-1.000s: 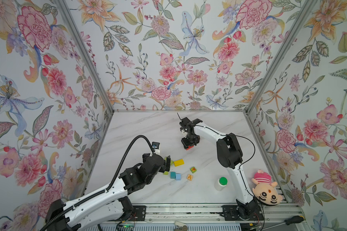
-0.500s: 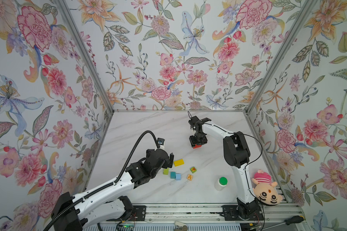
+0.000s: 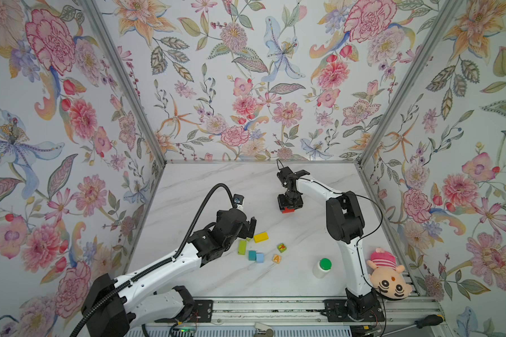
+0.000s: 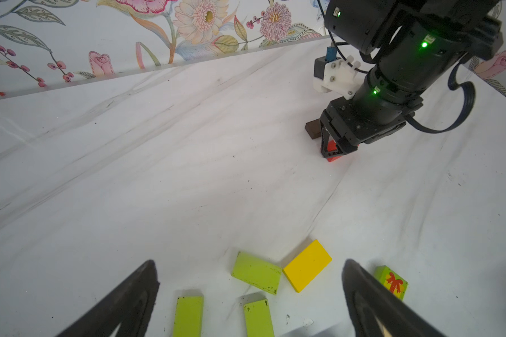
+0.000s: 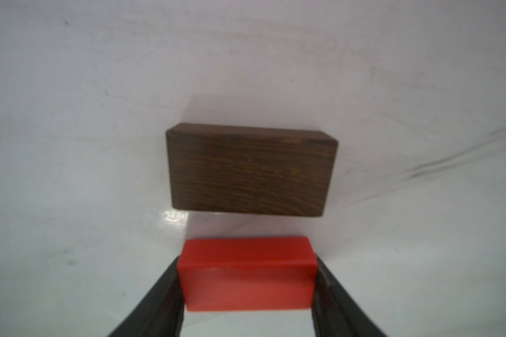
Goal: Build the wood block tower
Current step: 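Carry the red block with the right gripper and set it against the brown block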
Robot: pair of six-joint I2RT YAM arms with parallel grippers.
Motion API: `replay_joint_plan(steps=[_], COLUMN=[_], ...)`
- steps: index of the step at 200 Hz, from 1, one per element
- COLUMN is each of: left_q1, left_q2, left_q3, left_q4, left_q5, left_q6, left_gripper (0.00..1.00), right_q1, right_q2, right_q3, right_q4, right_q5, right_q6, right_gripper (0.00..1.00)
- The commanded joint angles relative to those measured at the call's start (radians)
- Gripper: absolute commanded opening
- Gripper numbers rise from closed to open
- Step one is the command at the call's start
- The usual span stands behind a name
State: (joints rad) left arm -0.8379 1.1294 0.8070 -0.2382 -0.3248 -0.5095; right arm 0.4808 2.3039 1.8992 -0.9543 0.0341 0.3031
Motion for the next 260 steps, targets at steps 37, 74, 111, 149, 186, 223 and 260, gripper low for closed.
replay_joint_plan(steps=[37,74,111,149,186,223,260], left_q1=[0.043,0.058,0.073,0.086,0.097,0.102,0.105], left_q2=[0.020,0.018,0.020,0.023,0.033,0.040,0.040], left_q3=[0.043,0.043,0.044,0.043,0.052,0.055,0.052], left_q4=[0.011,0.009,0.011,0.015,0.020,0.026,0.040], left_q5=[0.046,0.058,0.070,0.084,0.095,0.102,0.089], left_q6=[0.047,0.053,0.063,0.074,0.089,0.091,0.081], left_gripper=[1.00,0.99,0.99,0.99,0.99,0.99,0.99], right_q1=[-0.003,-0.006,-0.012,-0.015,-0.014,-0.010,-0.011], right_q2=[0.061,0.074,0.080,0.079,0.080,0.064,0.004], right_q3=[0.066,0.078,0.080,0.075,0.091,0.100,0.099], right_q4=[-0.013,-0.012,-0.015,-0.015,-0.014,-0.014,-0.014], right_q5=[-0.001,0.005,0.010,0.010,0.007,0.001,-0.013], right_q6=[0.054,0.066,0.075,0.073,0.067,0.060,0.031], right_gripper=[0.48,0.49,0.50,0.53,0.64,0.80,0.90])
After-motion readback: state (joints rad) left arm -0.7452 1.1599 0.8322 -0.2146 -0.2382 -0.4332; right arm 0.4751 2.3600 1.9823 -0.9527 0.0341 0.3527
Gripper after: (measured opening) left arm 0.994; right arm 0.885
